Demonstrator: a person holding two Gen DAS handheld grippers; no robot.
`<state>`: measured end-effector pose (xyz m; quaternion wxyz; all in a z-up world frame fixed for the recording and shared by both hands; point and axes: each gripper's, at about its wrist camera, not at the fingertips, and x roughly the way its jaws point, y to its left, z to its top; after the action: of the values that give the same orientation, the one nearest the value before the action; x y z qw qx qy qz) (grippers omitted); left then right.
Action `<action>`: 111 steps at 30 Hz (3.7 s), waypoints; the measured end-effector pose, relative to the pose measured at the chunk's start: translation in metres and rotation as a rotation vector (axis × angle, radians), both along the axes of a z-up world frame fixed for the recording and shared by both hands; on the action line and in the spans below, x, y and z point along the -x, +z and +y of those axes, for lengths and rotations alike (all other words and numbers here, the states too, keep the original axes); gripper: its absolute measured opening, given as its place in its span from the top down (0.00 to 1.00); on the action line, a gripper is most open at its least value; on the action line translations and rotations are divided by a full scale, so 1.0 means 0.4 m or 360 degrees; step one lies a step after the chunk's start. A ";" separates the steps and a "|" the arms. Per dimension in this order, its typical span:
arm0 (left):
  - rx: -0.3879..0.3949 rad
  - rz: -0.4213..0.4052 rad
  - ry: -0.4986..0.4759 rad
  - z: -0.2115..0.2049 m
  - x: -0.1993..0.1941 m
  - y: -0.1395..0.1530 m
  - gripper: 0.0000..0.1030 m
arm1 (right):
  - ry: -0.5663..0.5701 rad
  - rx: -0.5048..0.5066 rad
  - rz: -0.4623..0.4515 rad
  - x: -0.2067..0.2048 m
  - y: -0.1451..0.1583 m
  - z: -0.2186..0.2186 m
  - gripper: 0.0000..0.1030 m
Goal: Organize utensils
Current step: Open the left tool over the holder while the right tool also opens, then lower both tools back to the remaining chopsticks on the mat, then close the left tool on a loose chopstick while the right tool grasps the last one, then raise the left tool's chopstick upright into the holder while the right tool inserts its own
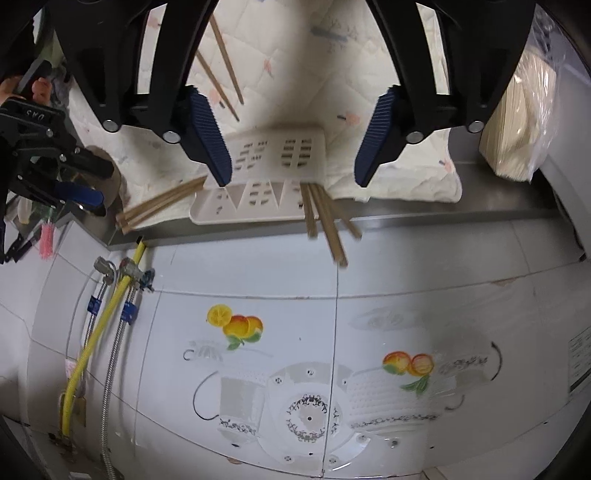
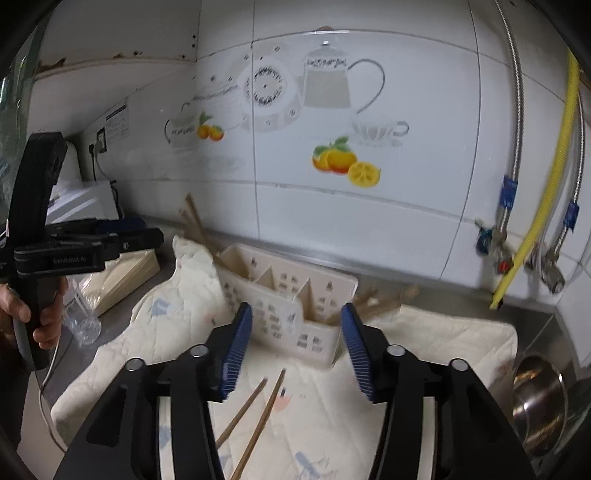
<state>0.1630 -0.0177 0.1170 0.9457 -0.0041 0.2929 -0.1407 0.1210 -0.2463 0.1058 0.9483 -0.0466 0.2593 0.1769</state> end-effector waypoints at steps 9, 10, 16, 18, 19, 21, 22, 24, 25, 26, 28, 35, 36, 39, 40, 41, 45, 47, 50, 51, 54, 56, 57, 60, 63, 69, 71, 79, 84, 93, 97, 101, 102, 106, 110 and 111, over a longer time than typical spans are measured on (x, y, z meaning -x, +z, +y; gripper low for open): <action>0.0004 0.0047 0.0107 0.025 0.105 -0.104 0.19 | -0.0028 -0.0046 0.0159 0.095 -0.164 -0.007 0.50; 0.0006 0.0057 0.0116 0.026 0.117 -0.118 0.18 | -0.0030 -0.0050 0.0170 0.104 -0.177 -0.007 0.50; 0.0015 0.0093 0.0179 0.039 0.172 -0.177 0.13 | -0.0039 -0.0073 0.0254 0.158 -0.273 0.014 0.50; 0.0019 0.0107 0.0206 0.046 0.188 -0.195 0.12 | -0.0052 -0.0043 0.0263 0.176 -0.305 0.029 0.50; 0.0022 0.0114 0.0223 0.051 0.195 -0.204 0.12 | -0.0047 -0.0054 0.0286 0.184 -0.324 0.036 0.50; 0.0038 0.0135 0.0248 0.060 0.209 -0.222 0.12 | -0.0040 -0.0082 0.0324 0.192 -0.349 0.041 0.50; 0.0046 0.0142 0.0256 0.063 0.214 -0.228 0.12 | -0.0044 -0.0090 0.0339 0.195 -0.361 0.044 0.50; 0.0059 0.0160 0.0274 0.069 0.225 -0.244 0.12 | -0.0050 -0.0121 0.0381 0.200 -0.386 0.047 0.55; 0.0060 0.0165 0.0280 0.070 0.230 -0.251 0.12 | -0.0048 -0.0141 0.0409 0.201 -0.399 0.048 0.58; 0.0061 0.0172 0.0287 0.073 0.235 -0.257 0.12 | -0.0051 -0.0145 0.0422 0.202 -0.408 0.050 0.59; 0.0062 0.0187 0.0302 0.076 0.244 -0.272 0.12 | -0.0058 -0.0158 0.0449 0.206 -0.425 0.054 0.63; 0.0074 0.0239 0.0300 0.072 0.257 -0.308 0.12 | -0.0078 -0.0216 0.0517 0.203 -0.464 0.062 0.80; 0.0075 0.0243 0.0299 0.071 0.259 -0.311 0.12 | -0.0081 -0.0220 0.0522 0.200 -0.467 0.062 0.81; 0.0079 0.0255 0.0292 0.066 0.264 -0.320 0.12 | -0.0100 -0.0233 0.0539 0.193 -0.475 0.063 0.85; 0.0076 0.0259 0.0287 0.063 0.265 -0.323 0.12 | -0.0106 -0.0238 0.0544 0.191 -0.478 0.063 0.87; 0.0070 0.0263 0.0283 0.060 0.265 -0.326 0.12 | -0.0106 -0.0241 0.0548 0.190 -0.479 0.063 0.87; 0.0062 0.0276 0.0275 0.054 0.267 -0.334 0.12 | -0.0110 -0.0222 0.0565 0.185 -0.488 0.073 0.88; 0.0059 0.0276 0.0273 0.053 0.269 -0.337 0.12 | -0.0124 -0.0196 0.0558 0.185 -0.491 0.079 0.90; 0.0053 0.0282 0.0266 0.049 0.273 -0.341 0.12 | -0.0133 -0.0168 0.0550 0.184 -0.491 0.084 0.90; 0.0049 0.0285 0.0261 0.047 0.275 -0.344 0.12 | -0.0135 -0.0162 0.0548 0.184 -0.492 0.084 0.90; 0.0041 0.0294 0.0243 0.038 0.283 -0.351 0.12 | -0.0141 -0.0152 0.0539 0.185 -0.491 0.086 0.91; 0.0039 0.0300 0.0228 0.032 0.288 -0.355 0.12 | -0.0146 -0.0150 0.0534 0.188 -0.491 0.084 0.92; 0.0036 0.0305 0.0212 0.024 0.291 -0.358 0.12 | -0.0148 -0.0149 0.0530 0.190 -0.490 0.082 0.92; 0.0023 0.0318 0.0161 -0.001 0.303 -0.368 0.13 | -0.0158 -0.0138 0.0507 0.199 -0.484 0.076 0.93; 0.0006 0.0333 0.0098 -0.038 0.313 -0.380 0.13 | -0.0169 -0.0143 0.0473 0.209 -0.472 0.064 0.93; -0.0001 0.0388 -0.0053 -0.115 0.323 -0.409 0.24 | -0.0177 -0.0158 0.0384 0.237 -0.434 0.035 0.94; 0.0004 0.0405 -0.0090 -0.132 0.324 -0.419 0.31 | -0.0180 -0.0165 0.0350 0.246 -0.417 0.027 0.94; 0.0037 0.0534 -0.0180 -0.186 0.295 -0.473 0.65 | -0.0190 -0.0217 0.0222 0.274 -0.348 -0.016 0.94; 0.0030 0.0566 -0.0192 -0.200 0.284 -0.492 0.75 | -0.0195 -0.0236 0.0182 0.282 -0.326 -0.037 0.94; -0.0033 0.0572 -0.0174 -0.217 0.276 -0.505 0.88 | -0.0198 -0.0253 0.0177 0.281 -0.322 -0.045 0.93; -0.0044 0.0575 -0.0170 -0.212 0.274 -0.501 0.91 | -0.0199 -0.0255 0.0161 0.281 -0.315 -0.046 0.93; -0.0045 0.0547 -0.0165 -0.197 0.277 -0.480 0.92 | -0.0203 -0.0252 0.0138 0.282 -0.301 -0.050 0.93; -0.0047 0.0535 -0.0162 -0.193 0.277 -0.474 0.92 | -0.0203 -0.0250 0.0132 0.283 -0.298 -0.052 0.93; -0.0048 0.0459 -0.0148 -0.163 0.278 -0.423 0.93 | -0.0201 -0.0236 0.0107 0.281 -0.279 -0.058 0.93; -0.0075 0.0322 -0.0143 -0.136 0.272 -0.341 0.94 | -0.0178 -0.0195 0.0059 0.273 -0.245 -0.054 0.94; -0.0080 0.0287 -0.0145 -0.131 0.266 -0.321 0.94 | -0.0169 -0.0186 0.0047 0.270 -0.234 -0.053 0.94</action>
<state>0.0565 -0.0701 -0.0115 0.9079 0.0201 0.3802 -0.1752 0.0132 -0.2676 0.0123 0.9535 0.0253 0.2646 0.1418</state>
